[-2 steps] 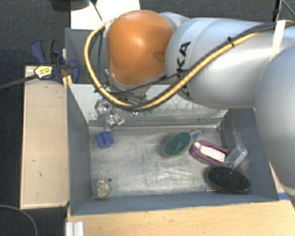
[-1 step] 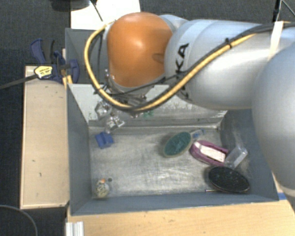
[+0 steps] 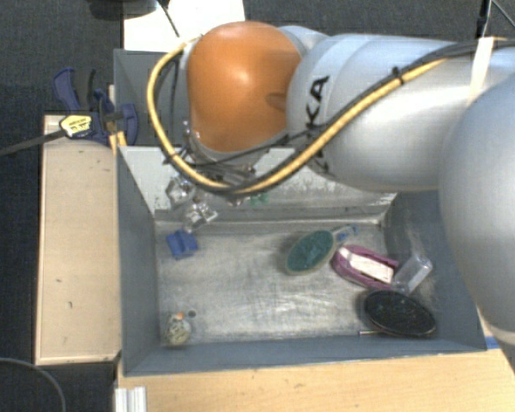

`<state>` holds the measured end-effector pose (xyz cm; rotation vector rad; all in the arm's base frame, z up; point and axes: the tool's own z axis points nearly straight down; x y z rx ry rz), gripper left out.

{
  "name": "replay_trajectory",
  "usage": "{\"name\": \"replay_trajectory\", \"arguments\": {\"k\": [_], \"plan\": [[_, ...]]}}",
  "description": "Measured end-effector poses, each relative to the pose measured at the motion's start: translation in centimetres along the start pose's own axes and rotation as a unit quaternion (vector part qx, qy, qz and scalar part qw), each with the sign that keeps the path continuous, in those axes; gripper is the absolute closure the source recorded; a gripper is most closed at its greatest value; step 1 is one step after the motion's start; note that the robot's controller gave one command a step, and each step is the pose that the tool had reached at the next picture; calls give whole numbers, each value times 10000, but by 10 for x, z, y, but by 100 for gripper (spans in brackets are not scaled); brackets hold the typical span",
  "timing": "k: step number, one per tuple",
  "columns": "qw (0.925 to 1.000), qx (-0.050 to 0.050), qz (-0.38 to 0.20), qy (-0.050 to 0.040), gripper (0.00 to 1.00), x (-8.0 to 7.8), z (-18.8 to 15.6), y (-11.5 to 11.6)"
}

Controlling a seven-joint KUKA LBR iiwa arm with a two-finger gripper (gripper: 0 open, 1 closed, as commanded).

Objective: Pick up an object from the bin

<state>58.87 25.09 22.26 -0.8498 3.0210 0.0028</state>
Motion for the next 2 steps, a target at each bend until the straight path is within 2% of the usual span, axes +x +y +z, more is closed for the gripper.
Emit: {"name": "replay_trajectory", "arguments": {"k": [1,2], "plan": [[9989,0,471,39,100,8,80,-8],[9985,10,554,-45,100,6,6,-9]]}}
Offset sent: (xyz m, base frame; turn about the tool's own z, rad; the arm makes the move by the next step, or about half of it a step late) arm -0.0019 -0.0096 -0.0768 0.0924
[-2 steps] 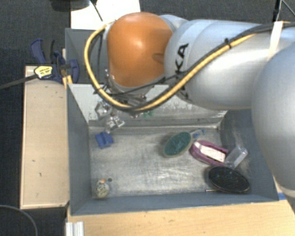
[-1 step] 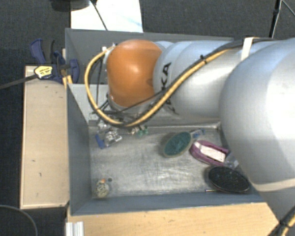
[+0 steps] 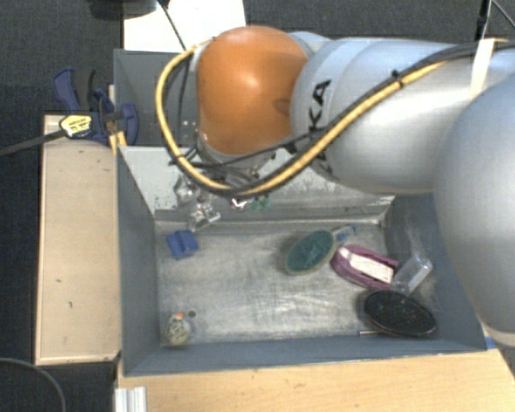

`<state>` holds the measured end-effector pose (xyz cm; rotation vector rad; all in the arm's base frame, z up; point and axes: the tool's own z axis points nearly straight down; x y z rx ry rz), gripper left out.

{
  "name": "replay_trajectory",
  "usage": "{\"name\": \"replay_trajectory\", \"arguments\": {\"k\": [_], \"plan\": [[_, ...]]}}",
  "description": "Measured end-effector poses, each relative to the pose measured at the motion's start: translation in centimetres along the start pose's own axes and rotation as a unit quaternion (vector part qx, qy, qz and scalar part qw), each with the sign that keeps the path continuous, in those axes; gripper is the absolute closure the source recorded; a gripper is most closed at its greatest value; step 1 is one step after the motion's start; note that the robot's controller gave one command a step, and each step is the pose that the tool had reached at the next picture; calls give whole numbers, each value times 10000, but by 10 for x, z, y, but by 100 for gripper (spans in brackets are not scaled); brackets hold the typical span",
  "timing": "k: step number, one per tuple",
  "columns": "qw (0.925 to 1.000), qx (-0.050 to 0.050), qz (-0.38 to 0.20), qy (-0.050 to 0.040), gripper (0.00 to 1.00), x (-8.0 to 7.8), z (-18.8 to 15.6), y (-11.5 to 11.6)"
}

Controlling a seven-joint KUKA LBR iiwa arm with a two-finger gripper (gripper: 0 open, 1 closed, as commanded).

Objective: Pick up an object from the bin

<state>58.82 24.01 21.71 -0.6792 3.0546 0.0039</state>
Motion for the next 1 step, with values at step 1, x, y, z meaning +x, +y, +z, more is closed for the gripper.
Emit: {"name": "replay_trajectory", "arguments": {"k": [1], "plan": [[10000,-4,3,43,0,2,5,0]]}}
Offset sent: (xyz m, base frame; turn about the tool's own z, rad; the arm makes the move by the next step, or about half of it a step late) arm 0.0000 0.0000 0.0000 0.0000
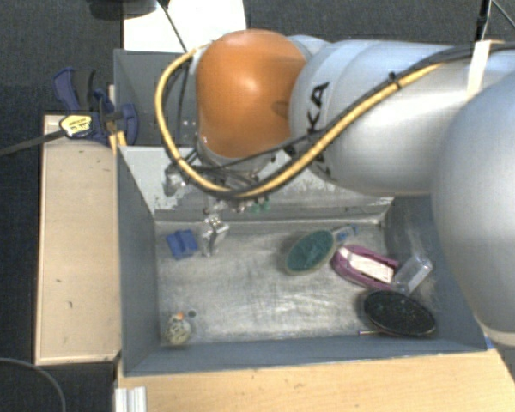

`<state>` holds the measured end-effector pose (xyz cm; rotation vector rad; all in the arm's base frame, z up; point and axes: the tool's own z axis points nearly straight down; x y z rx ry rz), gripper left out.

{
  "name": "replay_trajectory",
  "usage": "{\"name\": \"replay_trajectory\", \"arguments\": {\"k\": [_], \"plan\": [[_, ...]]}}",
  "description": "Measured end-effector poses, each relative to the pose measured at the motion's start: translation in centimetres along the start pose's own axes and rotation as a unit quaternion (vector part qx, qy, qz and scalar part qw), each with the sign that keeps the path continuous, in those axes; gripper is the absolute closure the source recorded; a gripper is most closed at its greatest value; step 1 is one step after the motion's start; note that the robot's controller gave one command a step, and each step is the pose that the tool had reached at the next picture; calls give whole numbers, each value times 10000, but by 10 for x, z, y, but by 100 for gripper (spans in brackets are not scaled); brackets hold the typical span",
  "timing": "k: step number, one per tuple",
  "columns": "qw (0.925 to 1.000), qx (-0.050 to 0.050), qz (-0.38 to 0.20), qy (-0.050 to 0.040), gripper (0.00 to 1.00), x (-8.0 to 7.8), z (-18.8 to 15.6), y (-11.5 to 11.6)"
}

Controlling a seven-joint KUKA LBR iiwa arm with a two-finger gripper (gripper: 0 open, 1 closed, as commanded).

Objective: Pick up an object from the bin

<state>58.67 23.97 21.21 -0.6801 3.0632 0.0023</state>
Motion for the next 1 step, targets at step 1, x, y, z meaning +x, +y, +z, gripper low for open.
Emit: {"name": "replay_trajectory", "arguments": {"k": [1], "plan": [[10000,-1,6,0,100,0,0,0]]}}
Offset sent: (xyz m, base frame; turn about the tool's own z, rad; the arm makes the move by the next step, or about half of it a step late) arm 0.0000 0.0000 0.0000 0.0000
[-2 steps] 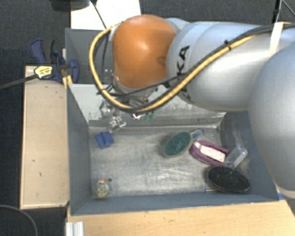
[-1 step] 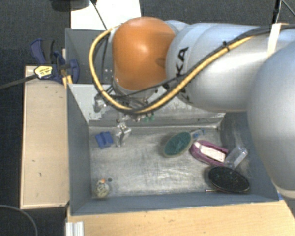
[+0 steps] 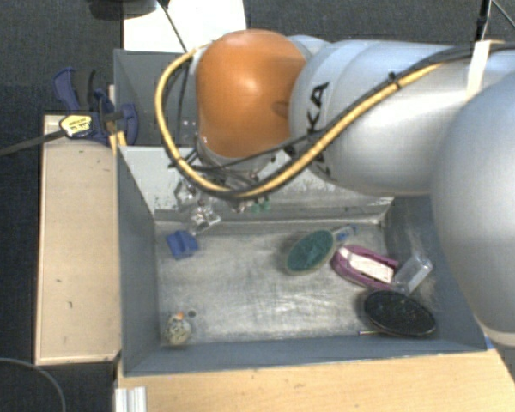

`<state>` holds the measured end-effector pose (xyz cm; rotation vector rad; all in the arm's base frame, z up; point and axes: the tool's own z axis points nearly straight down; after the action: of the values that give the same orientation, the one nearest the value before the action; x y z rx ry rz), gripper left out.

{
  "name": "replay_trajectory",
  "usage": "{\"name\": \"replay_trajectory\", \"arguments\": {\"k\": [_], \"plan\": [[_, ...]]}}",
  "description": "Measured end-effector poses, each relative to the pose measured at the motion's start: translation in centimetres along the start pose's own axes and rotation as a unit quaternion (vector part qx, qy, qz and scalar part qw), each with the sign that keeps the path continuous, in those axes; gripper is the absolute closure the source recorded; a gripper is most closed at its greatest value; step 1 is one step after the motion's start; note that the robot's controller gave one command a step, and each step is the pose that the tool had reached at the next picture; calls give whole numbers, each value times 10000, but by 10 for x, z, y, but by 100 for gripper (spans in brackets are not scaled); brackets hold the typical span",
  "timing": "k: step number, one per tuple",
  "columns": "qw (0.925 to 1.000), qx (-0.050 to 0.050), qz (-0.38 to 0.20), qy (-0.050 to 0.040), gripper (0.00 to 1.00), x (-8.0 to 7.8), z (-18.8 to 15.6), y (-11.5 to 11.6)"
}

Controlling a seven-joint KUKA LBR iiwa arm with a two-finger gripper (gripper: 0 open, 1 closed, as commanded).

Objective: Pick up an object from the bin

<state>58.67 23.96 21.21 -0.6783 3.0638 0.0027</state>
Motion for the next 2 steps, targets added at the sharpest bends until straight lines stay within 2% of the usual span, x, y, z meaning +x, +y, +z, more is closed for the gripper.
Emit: {"name": "replay_trajectory", "arguments": {"k": [1,2], "plan": [[10000,0,4,0,0,0,0,0],[9999,-2,166,27,0,20,145,-4]]}}
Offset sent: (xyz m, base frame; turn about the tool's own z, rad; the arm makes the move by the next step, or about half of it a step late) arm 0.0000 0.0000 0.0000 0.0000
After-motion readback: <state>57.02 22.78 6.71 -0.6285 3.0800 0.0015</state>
